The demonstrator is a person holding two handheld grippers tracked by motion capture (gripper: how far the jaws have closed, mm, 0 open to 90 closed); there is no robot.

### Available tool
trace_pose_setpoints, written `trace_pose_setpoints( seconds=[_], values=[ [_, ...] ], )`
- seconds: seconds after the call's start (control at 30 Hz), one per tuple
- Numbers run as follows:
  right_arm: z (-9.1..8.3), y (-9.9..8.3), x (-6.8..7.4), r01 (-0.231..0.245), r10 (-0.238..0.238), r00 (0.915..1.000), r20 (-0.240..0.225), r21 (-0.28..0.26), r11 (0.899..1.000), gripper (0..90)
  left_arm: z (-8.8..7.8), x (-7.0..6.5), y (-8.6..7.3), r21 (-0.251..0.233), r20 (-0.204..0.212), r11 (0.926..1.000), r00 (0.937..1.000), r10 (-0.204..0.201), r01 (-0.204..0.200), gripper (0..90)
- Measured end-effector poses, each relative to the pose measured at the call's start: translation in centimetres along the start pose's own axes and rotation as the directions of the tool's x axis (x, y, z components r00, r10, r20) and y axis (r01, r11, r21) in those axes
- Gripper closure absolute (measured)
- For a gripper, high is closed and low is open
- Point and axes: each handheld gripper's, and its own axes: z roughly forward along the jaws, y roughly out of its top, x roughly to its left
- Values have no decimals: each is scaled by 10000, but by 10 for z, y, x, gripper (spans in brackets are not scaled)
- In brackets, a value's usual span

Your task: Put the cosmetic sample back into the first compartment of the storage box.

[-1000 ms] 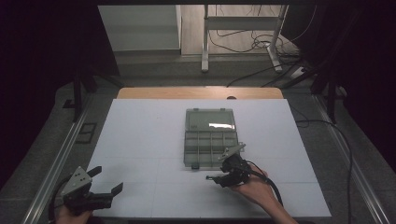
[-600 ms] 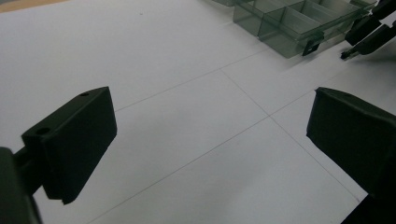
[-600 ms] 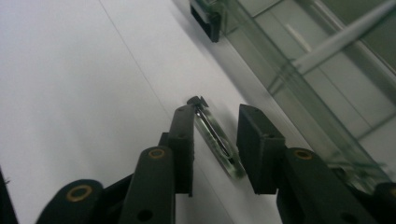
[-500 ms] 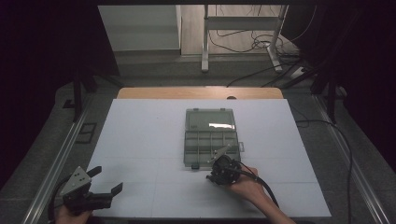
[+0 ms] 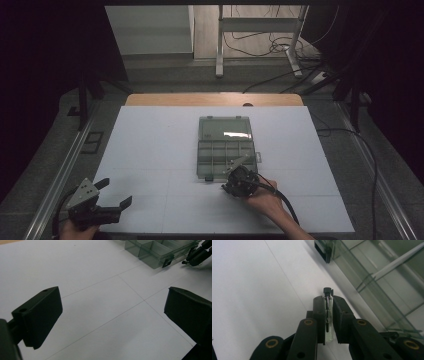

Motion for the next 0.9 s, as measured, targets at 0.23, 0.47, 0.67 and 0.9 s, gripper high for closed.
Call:
trace_pose_setpoints(
  seconds=[0.23, 0.47, 0.67, 0.9],
  values=[
    [-6, 1, 0, -42, 43, 10000, 11, -362, 9993, 810, 0, 1, 0, -18, 44, 10000, 10000, -75, 75, 21],
    [-15, 3, 1, -44, 44, 10000, -7, -915, 9958, 810, 0, 1, 0, 7, 47, 10000, 10000, -87, 87, 21],
    [-19, 5, 0, -48, 54, 10000, 45, -1174, 9931, 809, 1, 1, 0, 50, 47, 10000, 10000, -86, 86, 22],
    [-23, 8, -1, -113, 121, 9999, 45, -1531, 9881, 805, 1, 1, 0, 48, 55, 9999, 9999, -92, 92, 22]
  ],
)
